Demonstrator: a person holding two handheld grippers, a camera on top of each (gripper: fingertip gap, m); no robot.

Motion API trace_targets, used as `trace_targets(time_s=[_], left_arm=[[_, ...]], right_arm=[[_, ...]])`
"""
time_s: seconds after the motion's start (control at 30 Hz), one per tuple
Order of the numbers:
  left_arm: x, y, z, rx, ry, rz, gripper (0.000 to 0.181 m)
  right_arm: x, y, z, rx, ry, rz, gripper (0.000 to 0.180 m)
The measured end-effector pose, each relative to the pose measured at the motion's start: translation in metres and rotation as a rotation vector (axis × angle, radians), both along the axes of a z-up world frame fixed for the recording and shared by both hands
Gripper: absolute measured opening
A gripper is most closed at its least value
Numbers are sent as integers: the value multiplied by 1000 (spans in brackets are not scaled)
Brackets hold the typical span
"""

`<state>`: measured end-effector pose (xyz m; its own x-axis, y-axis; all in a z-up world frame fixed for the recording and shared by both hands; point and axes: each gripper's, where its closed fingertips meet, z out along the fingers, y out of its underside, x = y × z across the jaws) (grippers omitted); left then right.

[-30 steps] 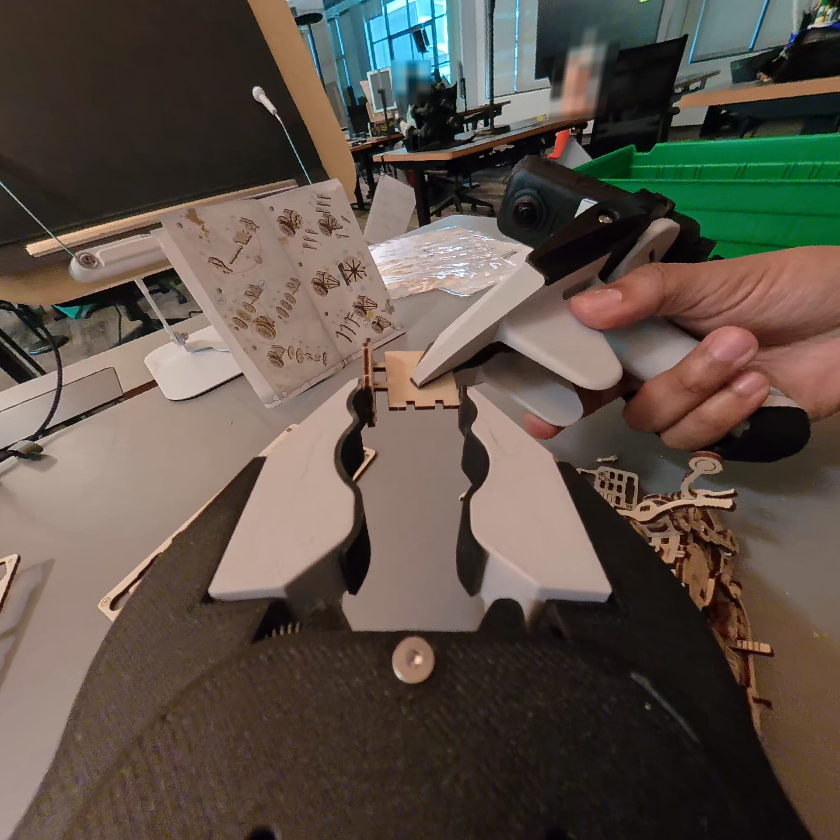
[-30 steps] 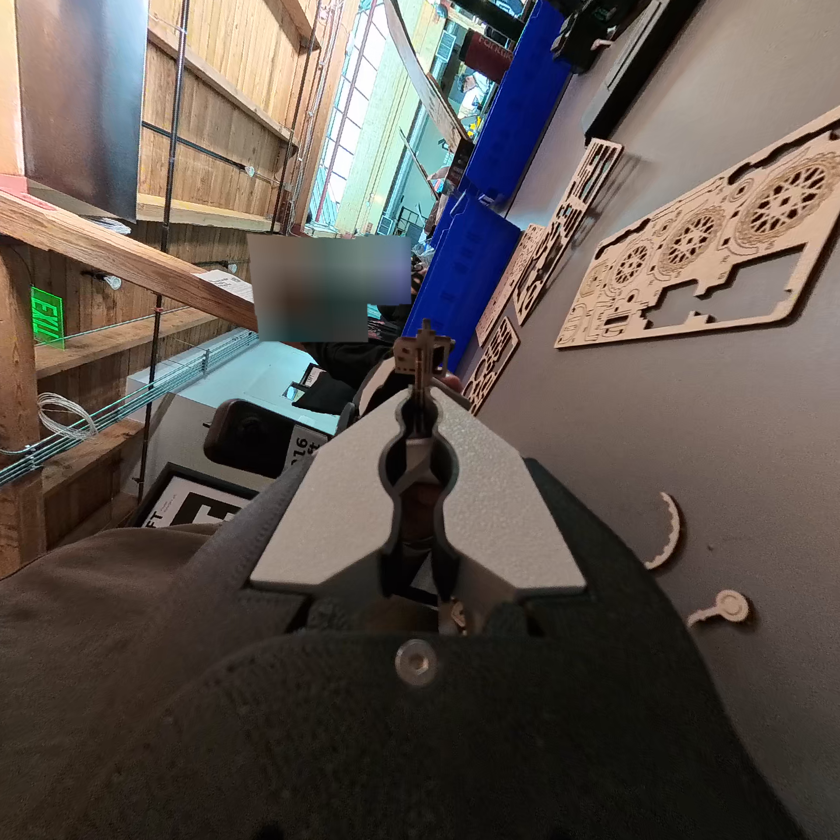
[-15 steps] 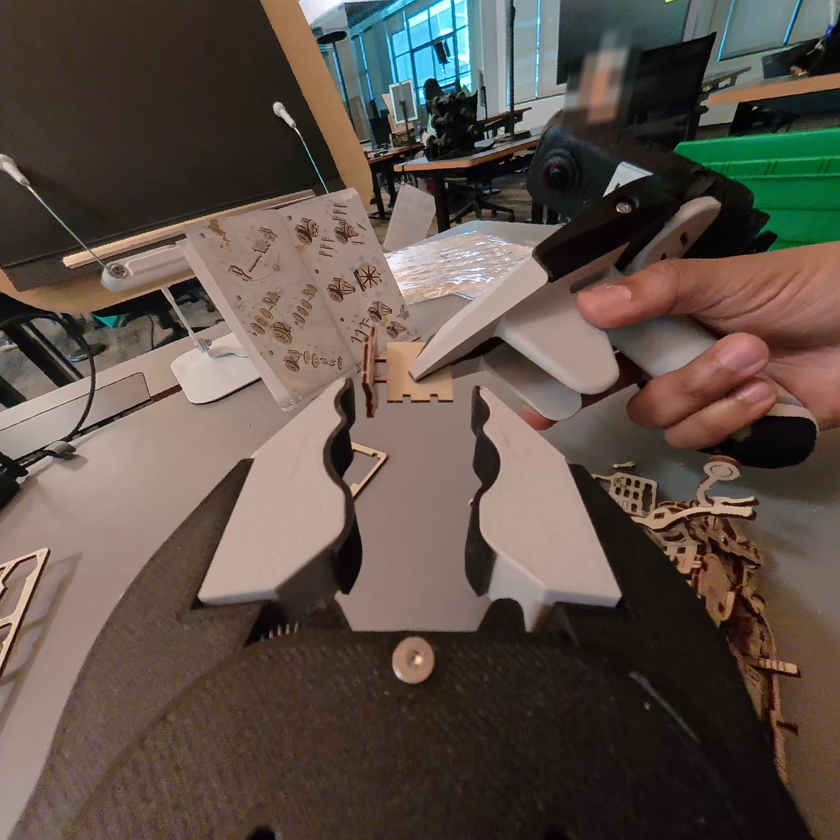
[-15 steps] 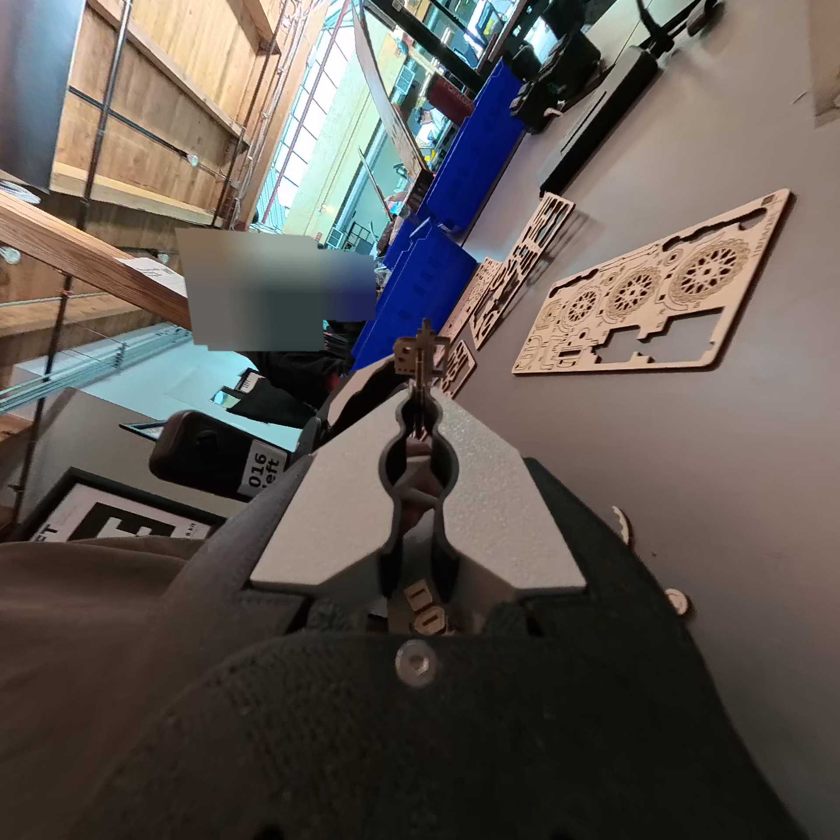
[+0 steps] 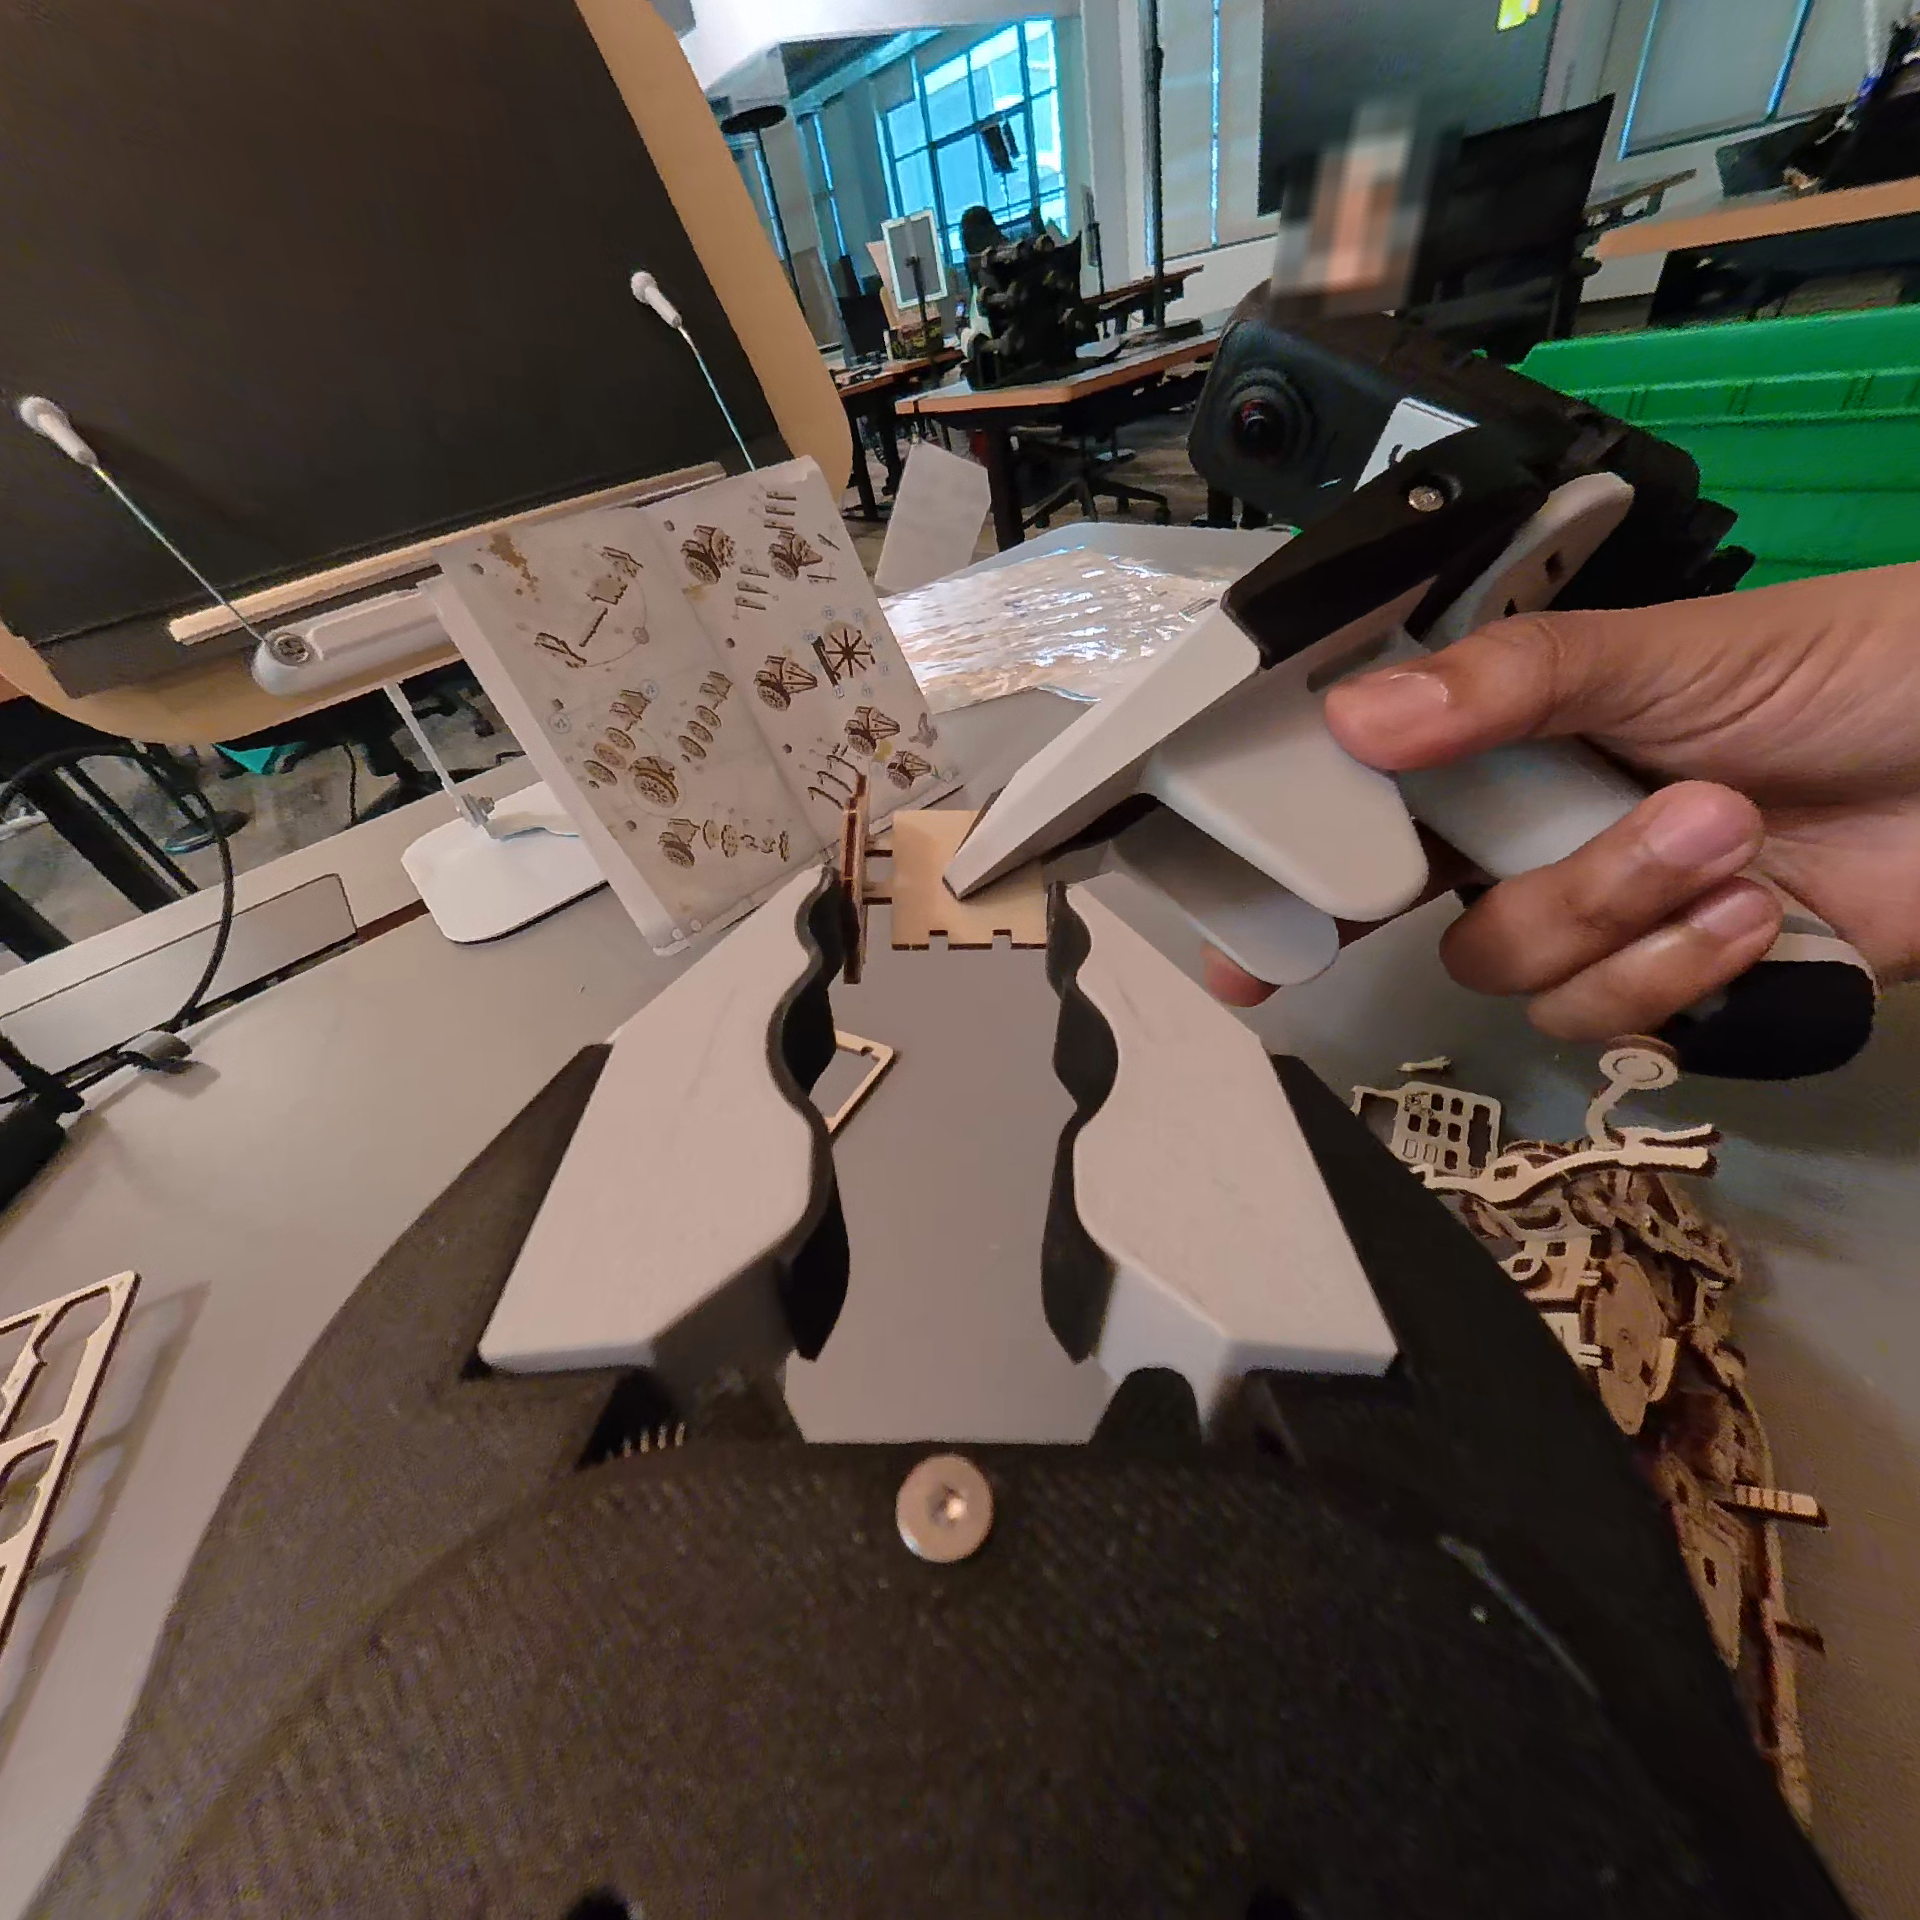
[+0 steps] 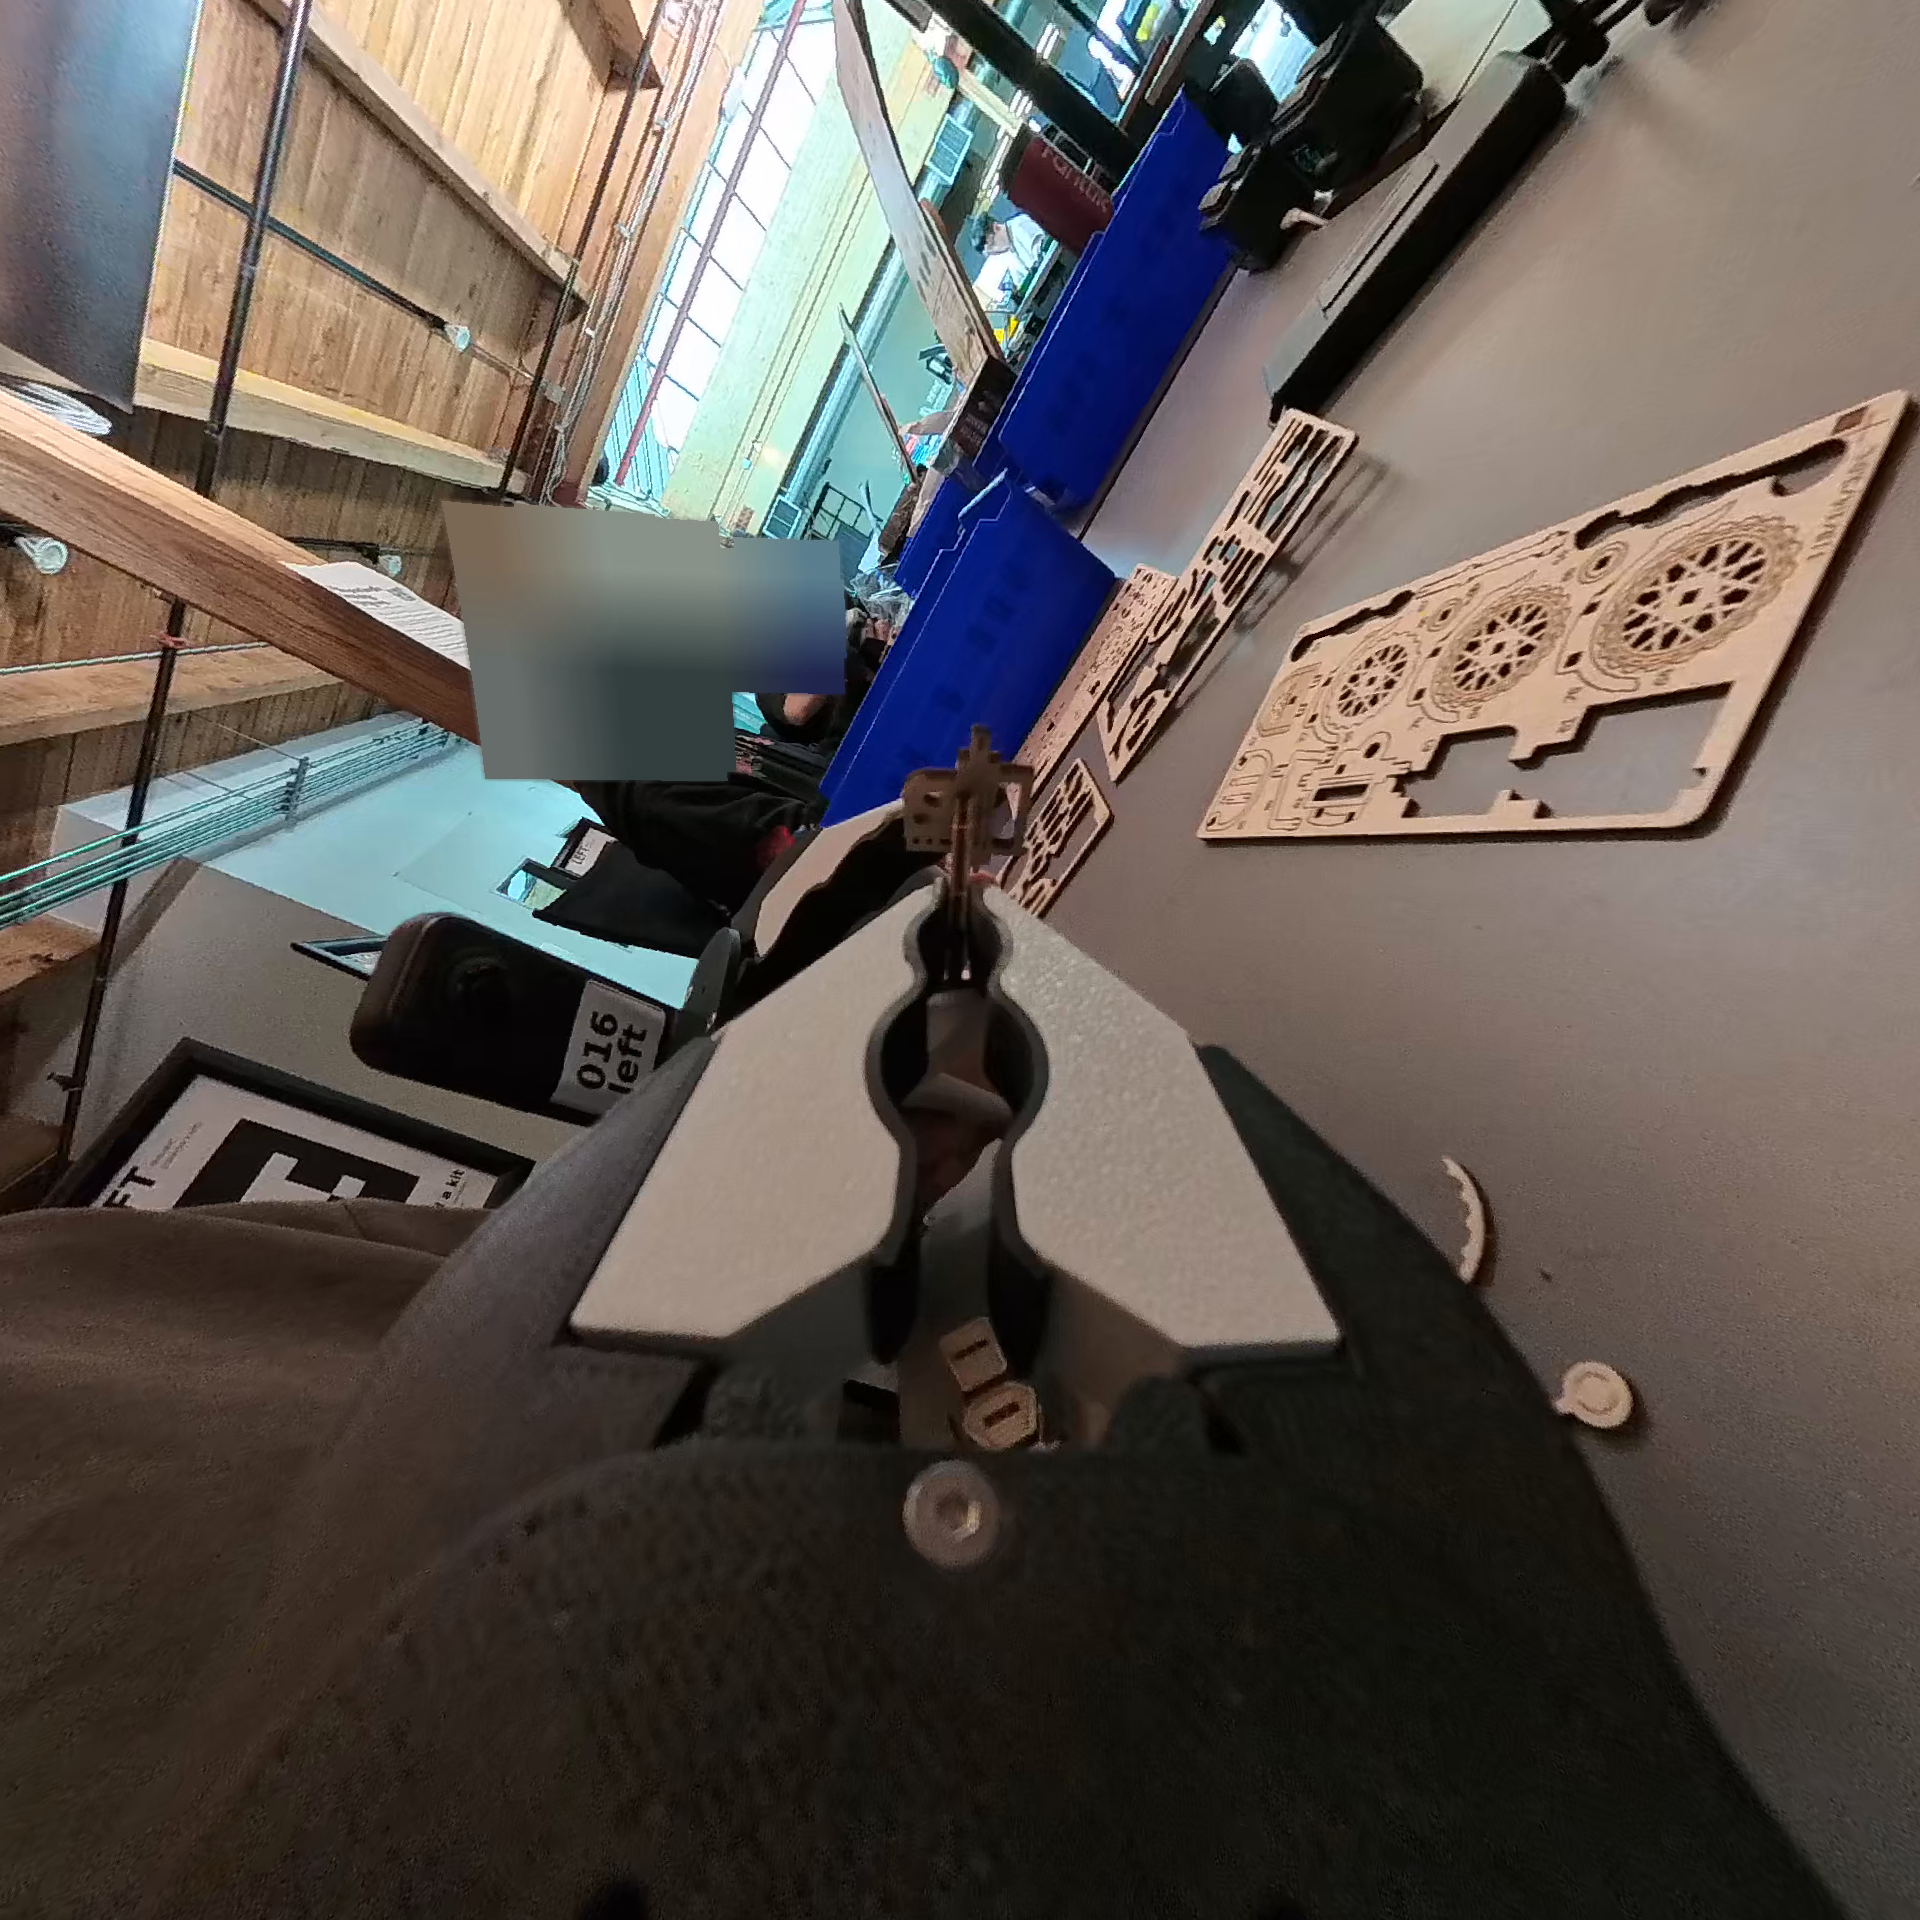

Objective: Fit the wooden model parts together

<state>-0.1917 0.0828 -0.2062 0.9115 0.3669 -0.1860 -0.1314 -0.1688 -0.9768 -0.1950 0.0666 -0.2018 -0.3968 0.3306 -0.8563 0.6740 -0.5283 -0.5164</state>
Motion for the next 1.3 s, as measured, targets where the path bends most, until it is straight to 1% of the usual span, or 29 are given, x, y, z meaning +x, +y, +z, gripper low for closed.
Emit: trace_targets(time_s=[0.1,0.13,0.17,0.2,0.23,0.33,0.43,0.47,0.53,0.63,0.73,0.9,1.1,1.2,1.3], left_arm=[[0,-1,3,27,-16,-12,37],[0,-2,5,42,-31,-16,37],[-1,-3,6,62,-59,-25,37],[-1,-5,9,95,-100,-42,37],[1,-5,13,140,-159,-80,37],[9,-11,35,351,-408,-257,37],[4,-22,53,573,-694,-394,37],[2,-24,56,626,-757,-425,37],[1,-28,61,701,-829,-469,37],[8,-26,65,741,-871,-510,37],[19,-18,63,713,-886,-535,37],[25,-11,58,664,-860,-527,37],[30,-8,57,618,-809,-514,37],[32,-6,57,610,-807,-514,37],[32,-6,56,605,-810,-512,39]], right_arm=[[2,-1,3,7,22,30,4],[2,1,5,9,31,41,16],[2,3,7,15,42,46,34],[2,7,11,20,69,51,44],[2,11,16,24,103,52,48],[2,24,32,75,234,36,51],[12,21,46,115,377,72,56],[15,18,50,129,413,79,59],[20,9,52,173,464,89,60],[22,-3,52,218,494,85,61],[23,-7,57,158,489,77,60],[21,-1,58,95,452,64,56],[21,0,58,85,444,60,50],[23,0,59,79,452,63,41],[23,0,59,85,454,67,39]])
